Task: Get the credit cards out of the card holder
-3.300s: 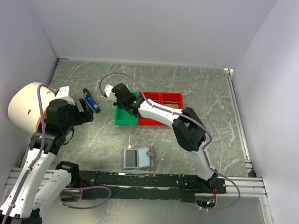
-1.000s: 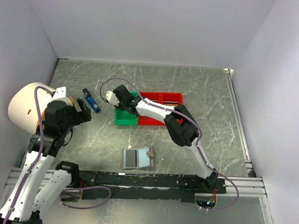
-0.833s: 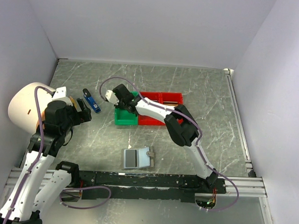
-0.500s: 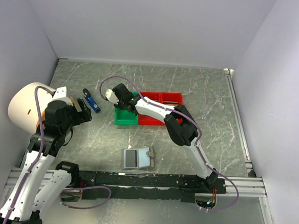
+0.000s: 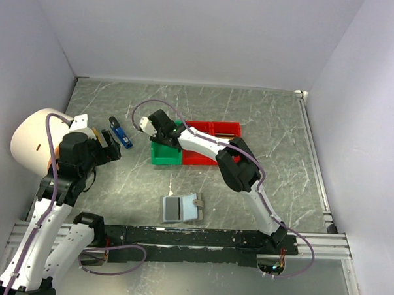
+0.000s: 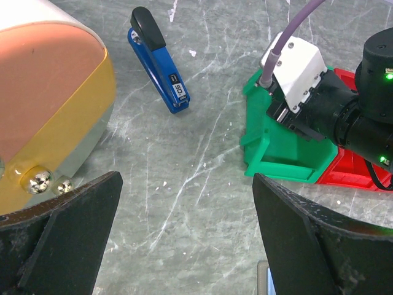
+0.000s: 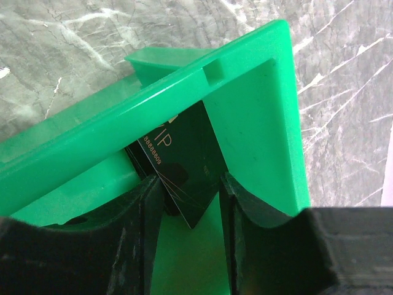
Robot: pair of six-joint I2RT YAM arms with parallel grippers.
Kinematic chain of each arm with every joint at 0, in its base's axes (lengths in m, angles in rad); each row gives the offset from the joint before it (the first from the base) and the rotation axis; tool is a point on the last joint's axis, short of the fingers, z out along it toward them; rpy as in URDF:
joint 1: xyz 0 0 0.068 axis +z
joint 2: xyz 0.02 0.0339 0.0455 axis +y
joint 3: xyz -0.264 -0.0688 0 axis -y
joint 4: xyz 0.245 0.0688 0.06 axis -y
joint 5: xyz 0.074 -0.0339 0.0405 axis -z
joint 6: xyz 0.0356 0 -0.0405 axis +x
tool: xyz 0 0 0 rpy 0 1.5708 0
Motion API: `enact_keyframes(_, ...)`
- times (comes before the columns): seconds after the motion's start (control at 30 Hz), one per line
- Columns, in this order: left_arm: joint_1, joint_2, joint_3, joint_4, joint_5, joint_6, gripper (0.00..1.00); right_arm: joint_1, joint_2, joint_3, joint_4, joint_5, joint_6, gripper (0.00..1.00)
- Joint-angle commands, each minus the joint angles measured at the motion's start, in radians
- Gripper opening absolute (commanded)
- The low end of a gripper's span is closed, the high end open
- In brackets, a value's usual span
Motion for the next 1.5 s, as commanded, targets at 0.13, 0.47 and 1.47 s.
enact_keyframes(0.13,0.006,0.002,0.006,0.013,0.024,0.010,1.00,-0.007,-0.030,0.015,-0.005,-0.011,0.021,0.42)
enact_keyframes(0.47,0.006,0.001,0.007,0.015,0.027,0.011,0.99,-0.017,-0.027,0.030,-0.041,-0.040,0.030,0.47)
enact_keyframes(1.47,0.006,0.007,0.003,0.024,0.054,0.019,1.00,-0.026,-0.185,-0.008,-0.016,-0.138,0.189,0.50)
